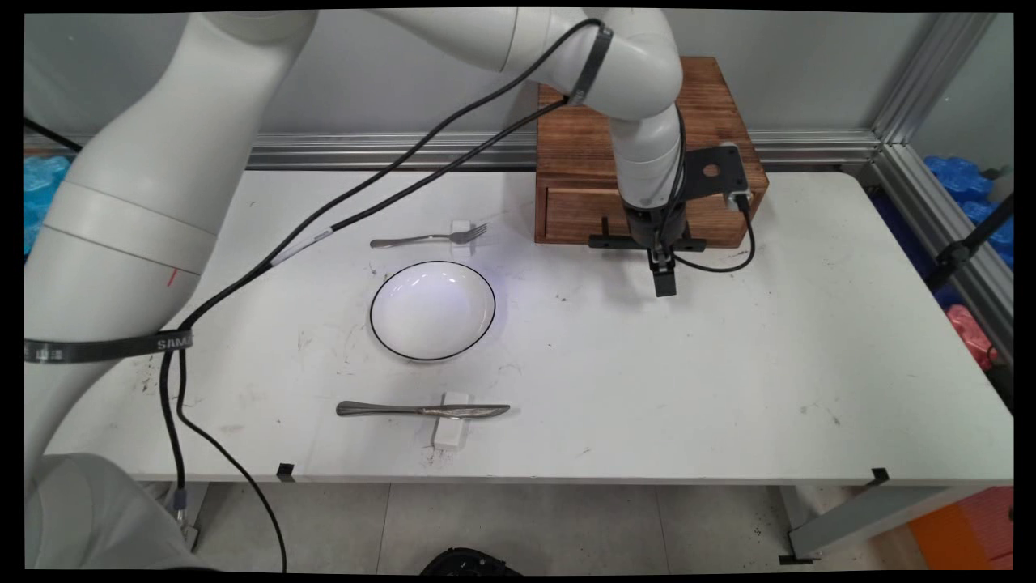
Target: Open the drawer
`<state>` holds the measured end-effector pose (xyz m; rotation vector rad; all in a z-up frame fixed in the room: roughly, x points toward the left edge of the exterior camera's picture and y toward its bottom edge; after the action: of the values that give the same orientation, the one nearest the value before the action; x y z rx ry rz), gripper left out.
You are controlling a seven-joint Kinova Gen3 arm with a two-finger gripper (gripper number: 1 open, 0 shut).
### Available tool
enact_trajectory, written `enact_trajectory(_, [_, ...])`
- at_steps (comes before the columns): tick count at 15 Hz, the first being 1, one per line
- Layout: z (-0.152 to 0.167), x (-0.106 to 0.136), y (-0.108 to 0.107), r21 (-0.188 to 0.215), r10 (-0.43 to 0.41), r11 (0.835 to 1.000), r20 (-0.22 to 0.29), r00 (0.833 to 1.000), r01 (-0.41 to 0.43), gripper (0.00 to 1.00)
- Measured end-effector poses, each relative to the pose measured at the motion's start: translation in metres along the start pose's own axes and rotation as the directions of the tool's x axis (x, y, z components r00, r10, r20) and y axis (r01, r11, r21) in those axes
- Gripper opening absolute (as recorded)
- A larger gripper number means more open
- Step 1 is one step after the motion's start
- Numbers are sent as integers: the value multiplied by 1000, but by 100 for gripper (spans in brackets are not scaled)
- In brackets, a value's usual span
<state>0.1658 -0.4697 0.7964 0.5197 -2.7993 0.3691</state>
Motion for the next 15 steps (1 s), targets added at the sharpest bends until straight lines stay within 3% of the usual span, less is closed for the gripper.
enact_trajectory(10, [12, 3, 4, -15, -33, 999, 25, 999, 33, 100])
enact_trajectory(15, [7, 4, 15, -31, -50, 998, 37, 998, 51, 100])
